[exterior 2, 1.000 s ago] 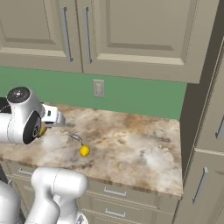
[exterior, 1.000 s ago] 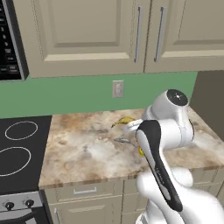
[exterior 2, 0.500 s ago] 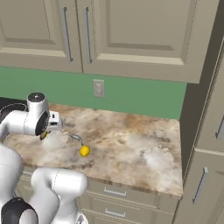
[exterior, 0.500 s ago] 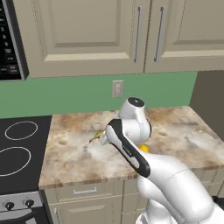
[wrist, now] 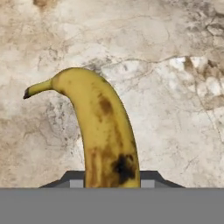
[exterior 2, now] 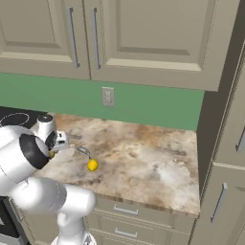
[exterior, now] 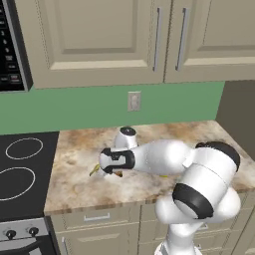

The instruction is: Open the fridge, remove the banana, lemon, and fish, and place them on any counter.

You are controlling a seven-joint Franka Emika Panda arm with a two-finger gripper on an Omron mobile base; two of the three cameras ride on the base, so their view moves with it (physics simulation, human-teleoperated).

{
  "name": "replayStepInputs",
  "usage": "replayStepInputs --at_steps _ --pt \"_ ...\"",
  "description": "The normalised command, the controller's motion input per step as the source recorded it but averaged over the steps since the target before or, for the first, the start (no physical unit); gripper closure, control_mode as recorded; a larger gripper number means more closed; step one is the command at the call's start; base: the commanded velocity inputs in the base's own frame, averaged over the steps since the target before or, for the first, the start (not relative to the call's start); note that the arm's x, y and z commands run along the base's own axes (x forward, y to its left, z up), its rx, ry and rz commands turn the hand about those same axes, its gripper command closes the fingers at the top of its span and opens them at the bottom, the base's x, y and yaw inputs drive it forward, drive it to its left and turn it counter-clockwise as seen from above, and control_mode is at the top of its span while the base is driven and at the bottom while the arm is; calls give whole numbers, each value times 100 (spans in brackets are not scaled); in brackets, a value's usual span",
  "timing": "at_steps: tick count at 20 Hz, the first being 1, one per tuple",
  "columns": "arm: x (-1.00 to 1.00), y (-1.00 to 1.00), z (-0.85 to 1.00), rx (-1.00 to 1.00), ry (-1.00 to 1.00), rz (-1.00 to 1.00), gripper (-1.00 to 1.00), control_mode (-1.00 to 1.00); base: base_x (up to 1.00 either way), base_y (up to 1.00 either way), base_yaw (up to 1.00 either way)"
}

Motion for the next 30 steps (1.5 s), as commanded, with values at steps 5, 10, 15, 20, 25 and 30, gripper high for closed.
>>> replayStepInputs --at_steps 5,10,15,20,25,30 --pt "46 15 -31 -1 2 0 100 -100 0 0 0" --pt "20 4 -24 0 0 0 100 -100 0 0 0" --pt "2 10 -20 0 -1 0 -100 -100 0 0 0" --pt "-5 2 -1 0 -10 0 -100 -100 0 0 0" --pt "-19 0 31 0 -28 0 -100 -100 0 0 0" --pt "-41 -1 73 4 -35 0 -100 -100 0 0 0"
